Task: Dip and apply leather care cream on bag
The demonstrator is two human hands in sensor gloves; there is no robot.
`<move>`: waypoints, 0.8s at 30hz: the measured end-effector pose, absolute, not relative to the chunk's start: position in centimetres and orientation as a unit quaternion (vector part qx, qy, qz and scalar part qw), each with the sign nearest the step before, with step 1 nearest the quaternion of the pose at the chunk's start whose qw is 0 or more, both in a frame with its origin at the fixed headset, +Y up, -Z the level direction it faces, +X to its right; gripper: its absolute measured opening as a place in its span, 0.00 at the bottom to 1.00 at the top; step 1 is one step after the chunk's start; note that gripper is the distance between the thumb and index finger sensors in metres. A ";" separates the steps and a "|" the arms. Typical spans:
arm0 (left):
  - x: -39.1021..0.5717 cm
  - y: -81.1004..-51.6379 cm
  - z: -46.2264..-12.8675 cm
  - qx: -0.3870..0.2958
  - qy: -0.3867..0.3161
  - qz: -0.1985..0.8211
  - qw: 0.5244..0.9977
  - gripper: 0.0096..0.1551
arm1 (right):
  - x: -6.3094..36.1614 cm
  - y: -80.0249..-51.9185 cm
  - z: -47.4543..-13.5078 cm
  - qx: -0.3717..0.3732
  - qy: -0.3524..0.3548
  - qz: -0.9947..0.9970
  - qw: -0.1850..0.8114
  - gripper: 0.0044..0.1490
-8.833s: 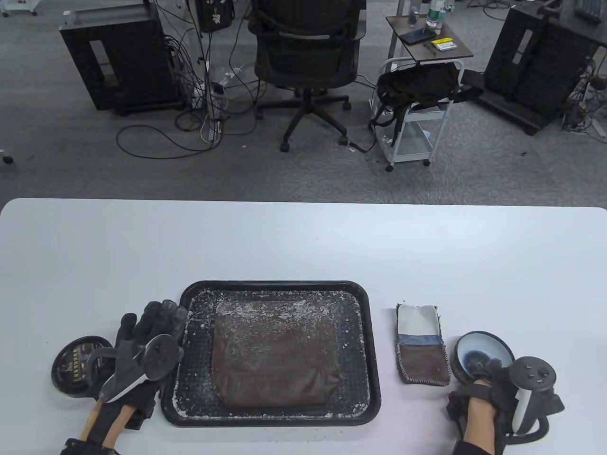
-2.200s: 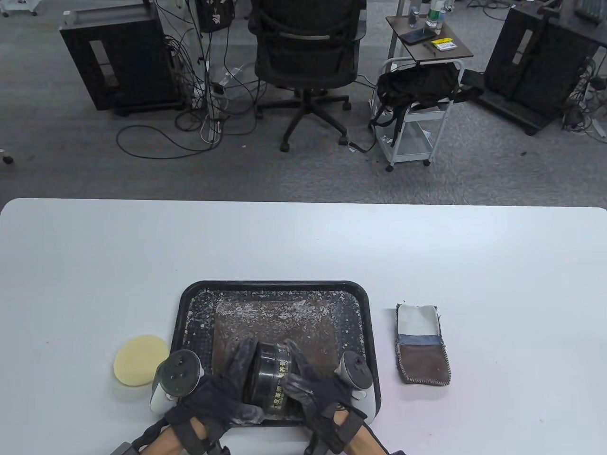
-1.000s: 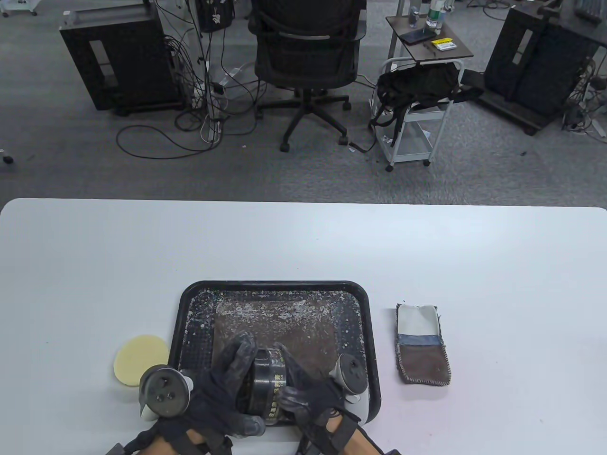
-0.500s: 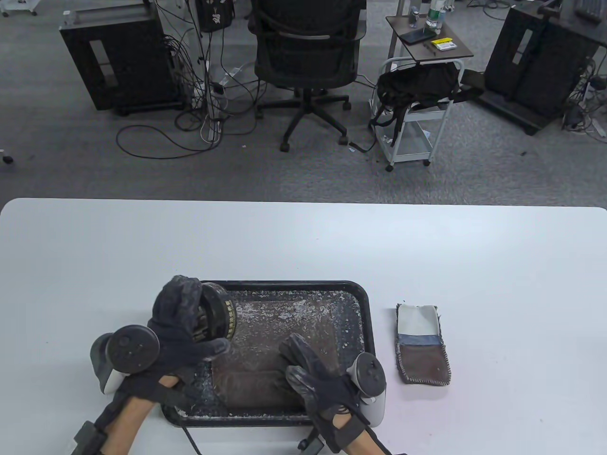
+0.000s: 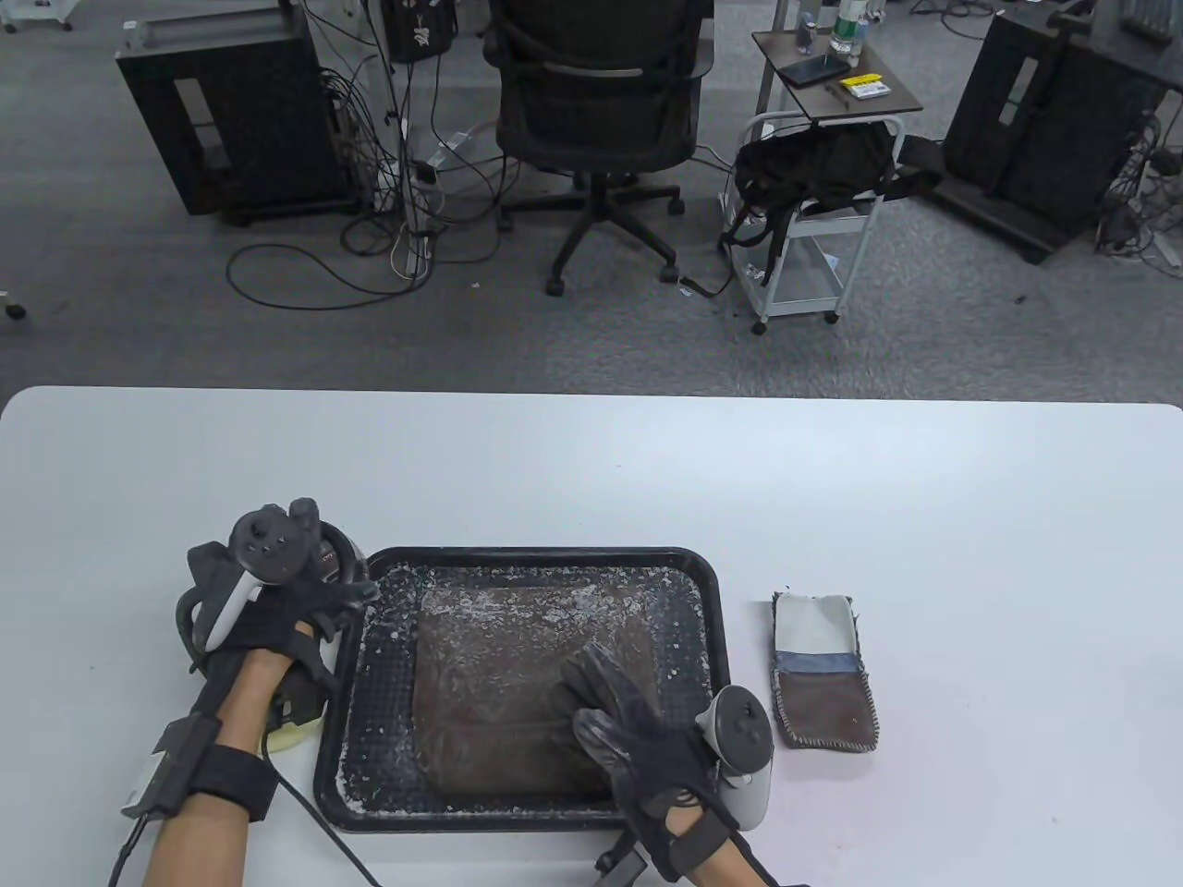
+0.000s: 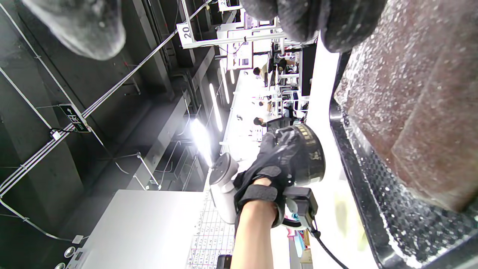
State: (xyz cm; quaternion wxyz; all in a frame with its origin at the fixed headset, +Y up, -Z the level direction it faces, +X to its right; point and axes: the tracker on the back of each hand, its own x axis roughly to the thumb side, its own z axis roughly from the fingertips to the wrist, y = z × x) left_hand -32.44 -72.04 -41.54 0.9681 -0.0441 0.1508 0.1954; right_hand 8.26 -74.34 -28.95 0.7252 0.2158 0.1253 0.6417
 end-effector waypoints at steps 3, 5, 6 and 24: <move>-33.2 -72.5 -42.7 -0.053 0.176 0.159 0.970 0.68 | 8.4 -74.3 -28.9 0.214 0.124 0.642 0.725 0.58; -33.7 -72.8 -43.5 -0.071 0.187 0.133 0.971 0.68 | 8.4 -74.2 -29.0 0.213 0.123 0.643 0.725 0.58; -33.9 -73.1 -43.8 -0.083 0.198 0.128 0.968 0.68 | 8.5 -74.2 -29.0 0.213 0.123 0.644 0.724 0.58; -34.7 -72.7 -44.0 -0.081 0.168 0.197 0.963 0.64 | 9.1 -74.2 -29.7 0.208 0.116 0.660 0.713 0.58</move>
